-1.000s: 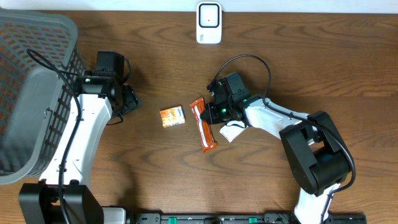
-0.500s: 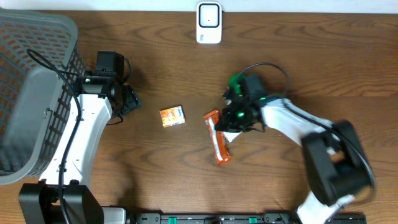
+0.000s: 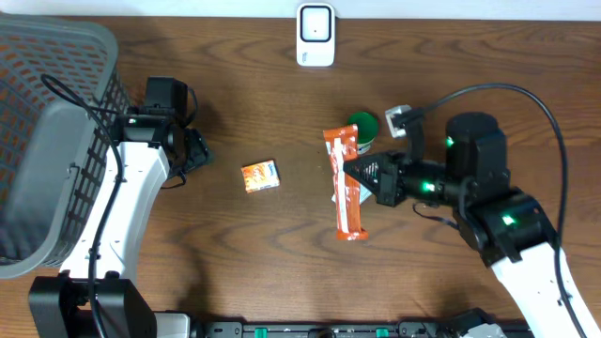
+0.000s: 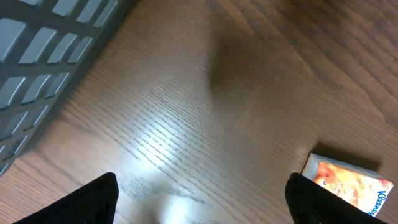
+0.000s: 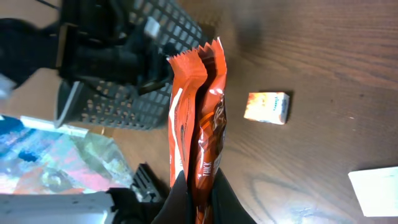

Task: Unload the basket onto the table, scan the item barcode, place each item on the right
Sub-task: 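Raise the TOP bar to the white scanner with the right gripper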

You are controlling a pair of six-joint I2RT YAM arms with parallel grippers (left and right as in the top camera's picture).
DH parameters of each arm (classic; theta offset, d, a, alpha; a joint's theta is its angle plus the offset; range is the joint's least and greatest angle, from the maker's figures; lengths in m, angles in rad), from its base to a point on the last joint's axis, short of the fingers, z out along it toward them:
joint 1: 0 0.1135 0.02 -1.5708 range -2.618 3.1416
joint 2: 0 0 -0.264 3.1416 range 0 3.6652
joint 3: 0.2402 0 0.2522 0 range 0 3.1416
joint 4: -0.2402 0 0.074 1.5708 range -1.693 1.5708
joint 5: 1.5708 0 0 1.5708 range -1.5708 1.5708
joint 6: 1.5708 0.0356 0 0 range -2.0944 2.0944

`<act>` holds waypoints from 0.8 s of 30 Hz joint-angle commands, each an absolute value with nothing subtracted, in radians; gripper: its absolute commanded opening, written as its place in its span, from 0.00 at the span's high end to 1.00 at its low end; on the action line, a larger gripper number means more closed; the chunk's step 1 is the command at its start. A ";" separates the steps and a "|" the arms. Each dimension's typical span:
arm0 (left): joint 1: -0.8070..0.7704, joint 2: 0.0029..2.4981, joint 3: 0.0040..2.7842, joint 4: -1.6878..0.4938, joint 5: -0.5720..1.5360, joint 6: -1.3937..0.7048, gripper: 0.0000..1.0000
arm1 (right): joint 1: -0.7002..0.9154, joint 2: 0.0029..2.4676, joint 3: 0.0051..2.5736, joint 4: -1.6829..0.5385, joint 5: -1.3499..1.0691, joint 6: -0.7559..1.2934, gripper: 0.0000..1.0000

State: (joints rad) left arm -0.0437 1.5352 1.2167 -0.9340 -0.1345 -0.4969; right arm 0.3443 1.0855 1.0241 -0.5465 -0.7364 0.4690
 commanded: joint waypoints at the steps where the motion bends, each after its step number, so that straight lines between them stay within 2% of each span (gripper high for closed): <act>1: -0.040 1.536 1.208 -0.935 -0.150 -0.494 0.14 | 0.340 1.071 1.029 -0.558 -0.784 0.516 0.99; 8: -0.040 1.536 1.208 -0.935 -0.150 -0.494 0.14 | 0.340 1.099 1.029 -0.552 -0.755 0.499 0.99; 10: -0.040 1.536 1.208 -0.935 -0.150 -0.494 0.14 | 0.342 1.116 1.029 -0.537 -0.642 0.467 0.99; 12: -0.040 1.536 1.208 -0.935 -0.150 -0.494 0.14 | 0.344 1.147 1.029 -0.497 -0.421 0.455 0.99; 15: -0.040 1.536 1.208 -0.935 -0.150 -0.494 0.14 | 0.346 1.217 1.029 -0.374 -0.213 0.420 0.99; 20: -0.040 1.536 1.208 -0.935 -0.150 -0.494 0.14 | 0.351 1.340 1.029 -0.121 -0.281 0.426 0.99; 24: -0.040 1.536 1.208 -0.935 -0.150 -0.494 0.14 | 0.368 1.432 1.029 0.079 -0.132 0.376 0.99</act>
